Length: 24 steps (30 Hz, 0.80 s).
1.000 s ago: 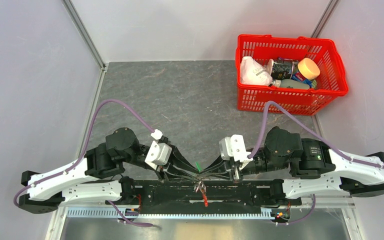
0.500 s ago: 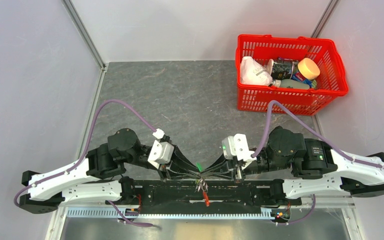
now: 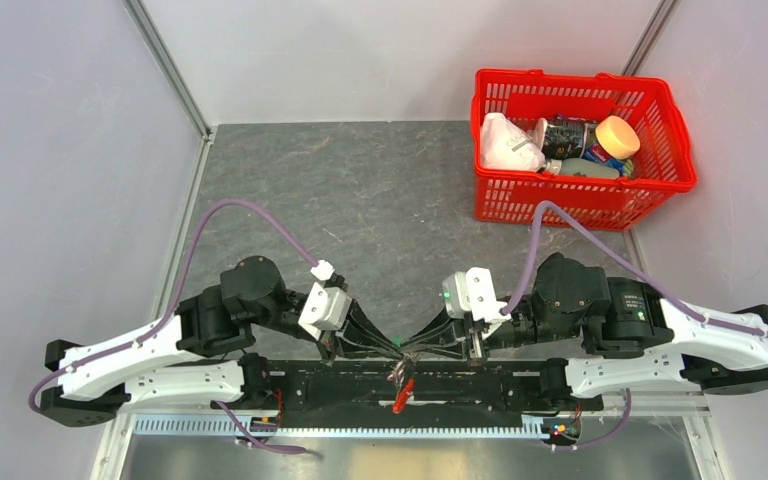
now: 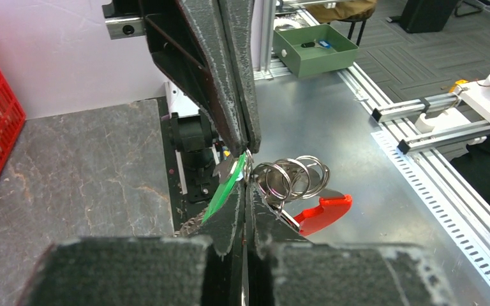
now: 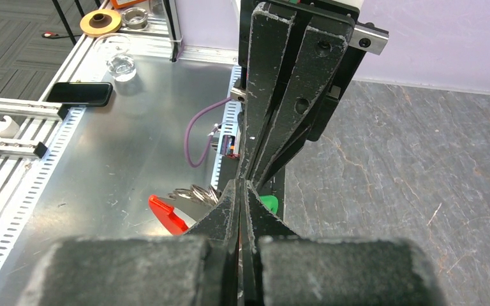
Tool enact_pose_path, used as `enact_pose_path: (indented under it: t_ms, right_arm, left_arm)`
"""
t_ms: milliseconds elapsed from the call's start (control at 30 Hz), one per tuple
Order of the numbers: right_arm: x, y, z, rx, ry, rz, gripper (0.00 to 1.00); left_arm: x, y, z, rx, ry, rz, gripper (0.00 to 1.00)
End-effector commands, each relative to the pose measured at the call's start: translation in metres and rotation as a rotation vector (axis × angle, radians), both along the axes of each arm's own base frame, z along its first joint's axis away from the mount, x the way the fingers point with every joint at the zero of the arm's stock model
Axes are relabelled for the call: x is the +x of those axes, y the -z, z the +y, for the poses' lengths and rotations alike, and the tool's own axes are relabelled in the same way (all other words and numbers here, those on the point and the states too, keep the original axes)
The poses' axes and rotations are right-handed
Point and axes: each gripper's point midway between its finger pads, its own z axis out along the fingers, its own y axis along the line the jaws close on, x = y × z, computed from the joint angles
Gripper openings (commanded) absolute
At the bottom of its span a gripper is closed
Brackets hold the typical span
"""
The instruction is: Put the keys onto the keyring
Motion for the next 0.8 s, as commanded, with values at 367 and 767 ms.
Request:
enact_pose_path:
  t_ms: [367,767]
  right_arm:
    - [-0.005,-0.017,0.01,0.072,-0.034,-0.012,0.0]
    - [-0.01,-0.015,0.024,0.051,-0.071,-0.011,0.0]
  left_arm:
    - [-0.031,-0.029,0.012,-0.079,0.184,-0.019,0.02]
    - [-0.031,-0.032,0.013,-0.083,0.185,-0.021,0.02]
